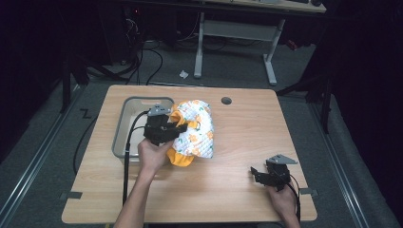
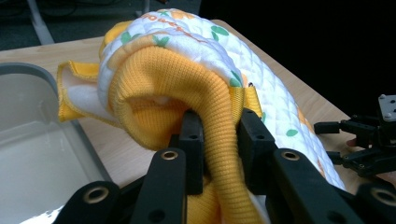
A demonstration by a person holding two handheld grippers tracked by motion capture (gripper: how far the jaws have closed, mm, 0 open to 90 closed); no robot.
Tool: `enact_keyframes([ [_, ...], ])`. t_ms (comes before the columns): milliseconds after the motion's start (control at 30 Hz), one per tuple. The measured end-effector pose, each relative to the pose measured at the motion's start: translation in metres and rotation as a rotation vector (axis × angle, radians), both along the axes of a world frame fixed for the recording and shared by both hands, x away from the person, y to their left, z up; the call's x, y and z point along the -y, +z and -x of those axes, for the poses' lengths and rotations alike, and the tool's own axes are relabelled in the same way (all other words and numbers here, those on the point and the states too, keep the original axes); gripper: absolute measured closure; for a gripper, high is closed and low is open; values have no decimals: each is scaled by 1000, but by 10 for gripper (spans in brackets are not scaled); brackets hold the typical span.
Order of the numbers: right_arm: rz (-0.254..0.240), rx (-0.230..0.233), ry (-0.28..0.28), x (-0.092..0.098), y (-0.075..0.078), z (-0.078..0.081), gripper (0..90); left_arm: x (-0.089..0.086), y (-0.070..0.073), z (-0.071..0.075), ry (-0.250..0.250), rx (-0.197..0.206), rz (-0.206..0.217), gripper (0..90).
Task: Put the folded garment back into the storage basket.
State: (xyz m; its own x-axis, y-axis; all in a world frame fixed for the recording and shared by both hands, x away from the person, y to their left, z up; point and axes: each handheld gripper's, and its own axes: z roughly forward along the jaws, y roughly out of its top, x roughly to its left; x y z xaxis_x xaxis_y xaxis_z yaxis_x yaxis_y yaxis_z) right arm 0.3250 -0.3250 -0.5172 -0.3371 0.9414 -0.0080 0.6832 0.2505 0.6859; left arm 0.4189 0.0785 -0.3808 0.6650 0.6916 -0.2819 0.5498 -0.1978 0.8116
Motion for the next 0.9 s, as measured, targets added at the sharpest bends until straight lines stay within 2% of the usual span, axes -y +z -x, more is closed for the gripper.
enact_keyframes([
  [333, 0, 0, 0, 0, 0, 0, 258, -16, 5, -2, 31, -3, -5, 742],
  [533, 0, 0, 0, 0, 0, 0, 258, -24, 10, -3, 46, 12, -16, 742],
  [700, 0, 0, 0, 0, 0, 0, 258, -38, 12, -6, 80, 14, -33, 742],
  [900, 0, 0, 0, 0, 0, 0, 258, -56, 12, -9, 120, 7, -33, 741],
])
